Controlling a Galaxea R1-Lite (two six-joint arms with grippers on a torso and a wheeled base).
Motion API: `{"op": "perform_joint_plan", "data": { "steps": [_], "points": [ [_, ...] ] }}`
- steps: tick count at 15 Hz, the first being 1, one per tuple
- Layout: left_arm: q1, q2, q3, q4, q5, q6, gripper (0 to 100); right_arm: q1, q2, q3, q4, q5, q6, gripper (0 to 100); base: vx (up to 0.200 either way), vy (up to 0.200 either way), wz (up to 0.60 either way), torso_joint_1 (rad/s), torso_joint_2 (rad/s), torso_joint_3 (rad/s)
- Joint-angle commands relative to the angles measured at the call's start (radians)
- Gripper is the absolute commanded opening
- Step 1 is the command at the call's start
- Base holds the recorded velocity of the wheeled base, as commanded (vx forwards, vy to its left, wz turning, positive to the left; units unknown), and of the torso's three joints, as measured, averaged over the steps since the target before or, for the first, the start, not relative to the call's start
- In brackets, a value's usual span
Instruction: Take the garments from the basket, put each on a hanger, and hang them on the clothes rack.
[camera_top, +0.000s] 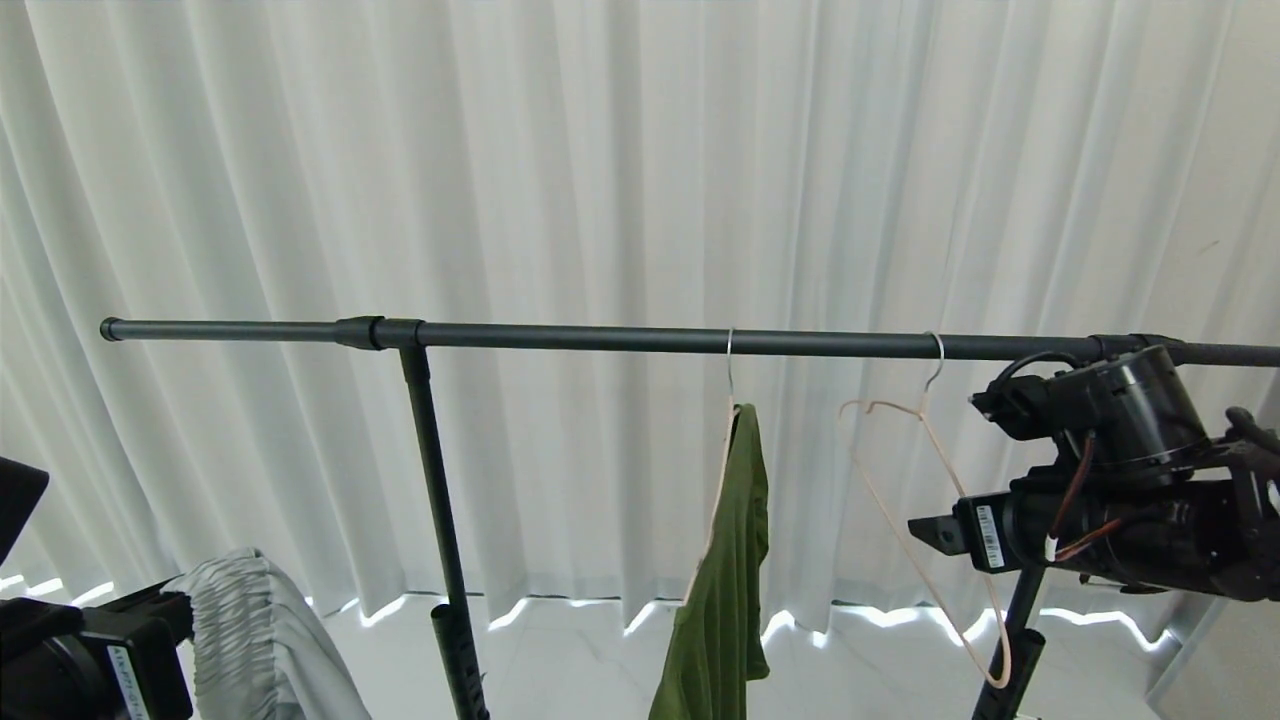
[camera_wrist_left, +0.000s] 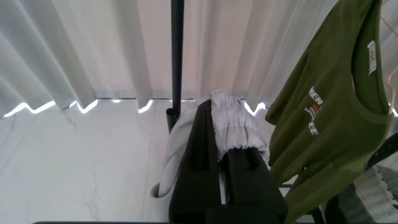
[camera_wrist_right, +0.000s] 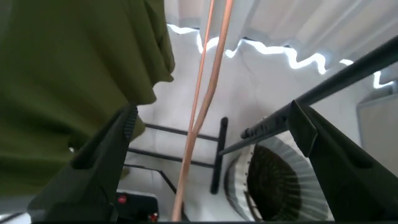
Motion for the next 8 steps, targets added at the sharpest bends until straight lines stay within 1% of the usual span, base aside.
{"op": "perform_joint_plan", "data": {
  "steps": [1,4,8],
  "points": [
    [0.0,0.0,0.002,0.0,0.0,-0.001,0,0.001,0.041,-0.011,-0.005,-0.001,0.009,100,0.0,0.0,0.0,0.0,0.0,0.0],
    [0.0,-0.005,0.0,0.0,0.0,-0.001,0,-0.01,0.093,-0.043,-0.011,-0.001,0.047,100,0.0,0.0,0.0,0.0,0.0,0.0],
    [0.0,-0.005,0.002,0.0,0.0,-0.001,0,-0.033,0.113,-0.043,-0.016,-0.002,0.052,100,0.0,0.0,0.0,0.0,0.0,0.0]
  ]
}}
